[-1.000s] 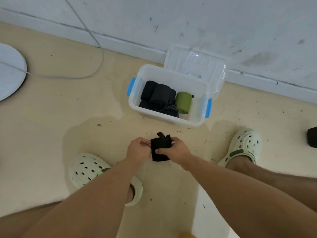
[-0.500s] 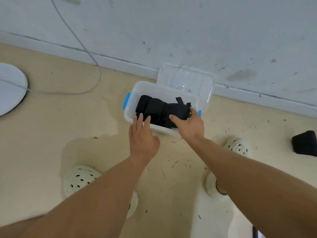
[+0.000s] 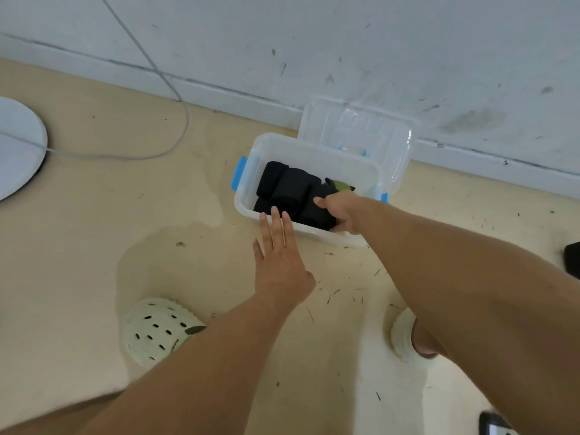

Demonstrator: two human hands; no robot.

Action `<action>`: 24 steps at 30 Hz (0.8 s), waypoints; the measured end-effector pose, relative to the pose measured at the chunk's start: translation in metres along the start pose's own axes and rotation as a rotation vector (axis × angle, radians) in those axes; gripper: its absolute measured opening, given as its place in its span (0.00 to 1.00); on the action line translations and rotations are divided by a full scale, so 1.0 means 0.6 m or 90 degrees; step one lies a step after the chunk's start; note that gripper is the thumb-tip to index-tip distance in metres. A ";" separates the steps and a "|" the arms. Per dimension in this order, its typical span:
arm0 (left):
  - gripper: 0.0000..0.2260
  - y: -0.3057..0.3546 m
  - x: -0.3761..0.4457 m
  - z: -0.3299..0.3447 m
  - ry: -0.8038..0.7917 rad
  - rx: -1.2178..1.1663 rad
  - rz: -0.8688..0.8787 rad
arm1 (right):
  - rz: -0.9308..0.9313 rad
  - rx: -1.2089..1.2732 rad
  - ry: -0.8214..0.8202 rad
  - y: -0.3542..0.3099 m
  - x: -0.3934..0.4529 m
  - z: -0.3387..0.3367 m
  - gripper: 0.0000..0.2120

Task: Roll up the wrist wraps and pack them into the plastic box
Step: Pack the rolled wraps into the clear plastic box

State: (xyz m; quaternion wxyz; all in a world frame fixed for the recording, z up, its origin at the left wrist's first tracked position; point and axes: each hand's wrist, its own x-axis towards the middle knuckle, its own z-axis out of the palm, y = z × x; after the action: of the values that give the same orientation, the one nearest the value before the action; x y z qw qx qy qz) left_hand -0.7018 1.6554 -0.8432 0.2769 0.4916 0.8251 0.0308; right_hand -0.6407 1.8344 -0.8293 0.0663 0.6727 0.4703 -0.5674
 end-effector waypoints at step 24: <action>0.40 0.108 0.100 -0.047 0.128 -0.058 0.096 | -0.176 0.074 0.283 -0.033 0.055 -0.214 0.30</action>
State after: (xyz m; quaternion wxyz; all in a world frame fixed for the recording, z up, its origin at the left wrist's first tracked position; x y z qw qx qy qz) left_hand -0.6860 1.7448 -0.8240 0.2119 0.5338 0.8069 0.1379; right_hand -0.5677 1.9437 -0.8033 -0.1556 0.7127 0.5275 -0.4355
